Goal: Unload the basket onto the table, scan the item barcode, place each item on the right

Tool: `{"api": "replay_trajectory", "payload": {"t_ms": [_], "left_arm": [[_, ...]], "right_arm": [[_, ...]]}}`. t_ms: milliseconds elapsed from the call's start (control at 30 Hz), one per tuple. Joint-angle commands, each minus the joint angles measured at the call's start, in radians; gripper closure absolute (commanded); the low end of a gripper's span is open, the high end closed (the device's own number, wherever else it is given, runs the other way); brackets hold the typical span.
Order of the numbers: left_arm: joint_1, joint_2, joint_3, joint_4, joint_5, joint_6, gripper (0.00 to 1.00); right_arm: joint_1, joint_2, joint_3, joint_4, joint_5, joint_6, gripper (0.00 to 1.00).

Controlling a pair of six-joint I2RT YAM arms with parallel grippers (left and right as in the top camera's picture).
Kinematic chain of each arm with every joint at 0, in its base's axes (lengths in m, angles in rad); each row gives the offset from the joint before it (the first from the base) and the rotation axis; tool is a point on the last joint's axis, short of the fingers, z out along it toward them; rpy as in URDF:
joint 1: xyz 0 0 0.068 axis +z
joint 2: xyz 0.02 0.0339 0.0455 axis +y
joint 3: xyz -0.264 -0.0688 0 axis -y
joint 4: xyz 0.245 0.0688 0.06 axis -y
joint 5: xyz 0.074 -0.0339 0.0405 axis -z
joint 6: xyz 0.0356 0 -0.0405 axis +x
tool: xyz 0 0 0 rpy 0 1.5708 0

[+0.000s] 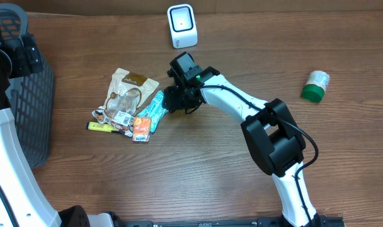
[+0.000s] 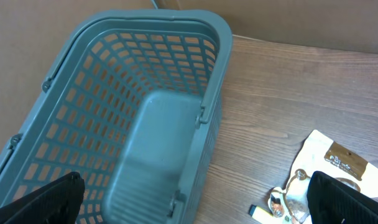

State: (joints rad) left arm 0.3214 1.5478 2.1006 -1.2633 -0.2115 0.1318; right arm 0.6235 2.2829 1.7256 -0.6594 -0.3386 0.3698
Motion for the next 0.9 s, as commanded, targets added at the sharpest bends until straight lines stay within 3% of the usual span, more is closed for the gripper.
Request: {"api": "replay_trajectory", "payload": {"t_ms": [0, 133, 333, 567, 867], "left_arm": [[0.005, 0.008, 0.005, 0.003, -0.005, 0.014, 0.00], [0.005, 0.008, 0.005, 0.003, -0.005, 0.014, 0.00], [0.005, 0.008, 0.005, 0.003, -0.005, 0.014, 0.00], [0.005, 0.008, 0.005, 0.003, -0.005, 0.014, 0.00], [0.005, 0.008, 0.005, 0.003, -0.005, 0.014, 0.00]], "right_arm": [[0.004, 0.024, -0.006, 0.058, -0.019, -0.046, 0.39], [0.006, 0.031, -0.006, 0.128, -0.022, -0.053, 0.42], [0.032, 0.053, -0.007, 0.078, -0.023, -0.078, 0.62], [0.034, 0.053, -0.004, 0.029, -0.022, -0.079, 0.96], [-0.128, -0.064, 0.039, -0.200, 0.117, -0.026, 0.96]]}}
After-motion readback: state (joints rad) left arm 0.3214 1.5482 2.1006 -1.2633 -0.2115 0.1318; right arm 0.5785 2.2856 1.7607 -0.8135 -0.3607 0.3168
